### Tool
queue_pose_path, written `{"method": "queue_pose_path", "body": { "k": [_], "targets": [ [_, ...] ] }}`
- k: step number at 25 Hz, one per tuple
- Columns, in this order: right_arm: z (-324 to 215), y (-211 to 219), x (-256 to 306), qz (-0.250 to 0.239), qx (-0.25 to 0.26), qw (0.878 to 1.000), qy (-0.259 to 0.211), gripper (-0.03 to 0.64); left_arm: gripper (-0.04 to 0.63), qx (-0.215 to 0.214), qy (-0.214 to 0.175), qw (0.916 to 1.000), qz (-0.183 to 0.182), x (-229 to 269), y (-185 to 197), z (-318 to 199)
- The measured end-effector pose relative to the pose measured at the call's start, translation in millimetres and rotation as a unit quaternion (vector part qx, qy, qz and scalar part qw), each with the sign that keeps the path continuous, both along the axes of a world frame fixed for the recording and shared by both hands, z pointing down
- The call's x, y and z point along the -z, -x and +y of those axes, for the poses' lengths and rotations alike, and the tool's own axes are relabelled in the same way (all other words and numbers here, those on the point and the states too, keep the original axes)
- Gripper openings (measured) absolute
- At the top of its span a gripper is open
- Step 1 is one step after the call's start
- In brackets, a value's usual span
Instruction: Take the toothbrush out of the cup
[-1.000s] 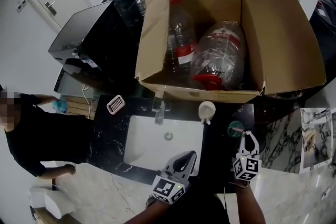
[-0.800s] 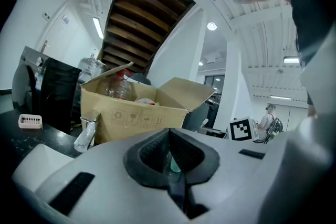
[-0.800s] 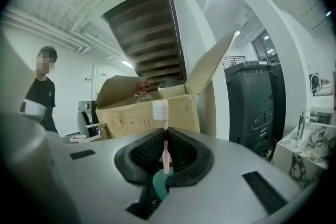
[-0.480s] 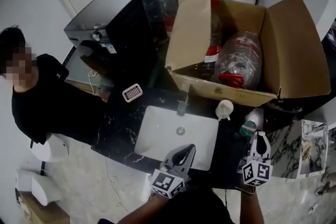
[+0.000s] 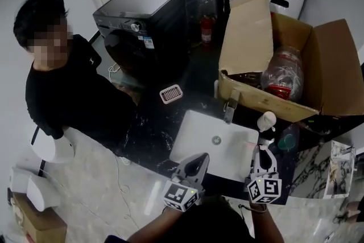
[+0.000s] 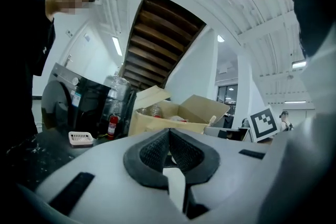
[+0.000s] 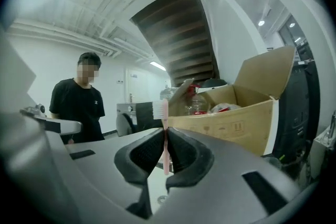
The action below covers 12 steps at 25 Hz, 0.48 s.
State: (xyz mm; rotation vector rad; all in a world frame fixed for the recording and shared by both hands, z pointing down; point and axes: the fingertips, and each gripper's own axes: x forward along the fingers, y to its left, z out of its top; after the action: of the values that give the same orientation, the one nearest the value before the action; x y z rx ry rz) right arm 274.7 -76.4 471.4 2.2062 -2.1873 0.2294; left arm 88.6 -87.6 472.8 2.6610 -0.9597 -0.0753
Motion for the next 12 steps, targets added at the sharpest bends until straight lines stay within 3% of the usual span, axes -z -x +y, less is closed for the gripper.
{"method": "queue_pose_path", "body": {
  "k": [12],
  "targets": [
    [-58.6, 222.4, -32.2, -0.006, 0.137, 0.989, 0.054, 0.034, 0.025, 0.044, 0.023, 0.9986, 0.017, -21.7, 155.6, -7.6]
  ]
}}
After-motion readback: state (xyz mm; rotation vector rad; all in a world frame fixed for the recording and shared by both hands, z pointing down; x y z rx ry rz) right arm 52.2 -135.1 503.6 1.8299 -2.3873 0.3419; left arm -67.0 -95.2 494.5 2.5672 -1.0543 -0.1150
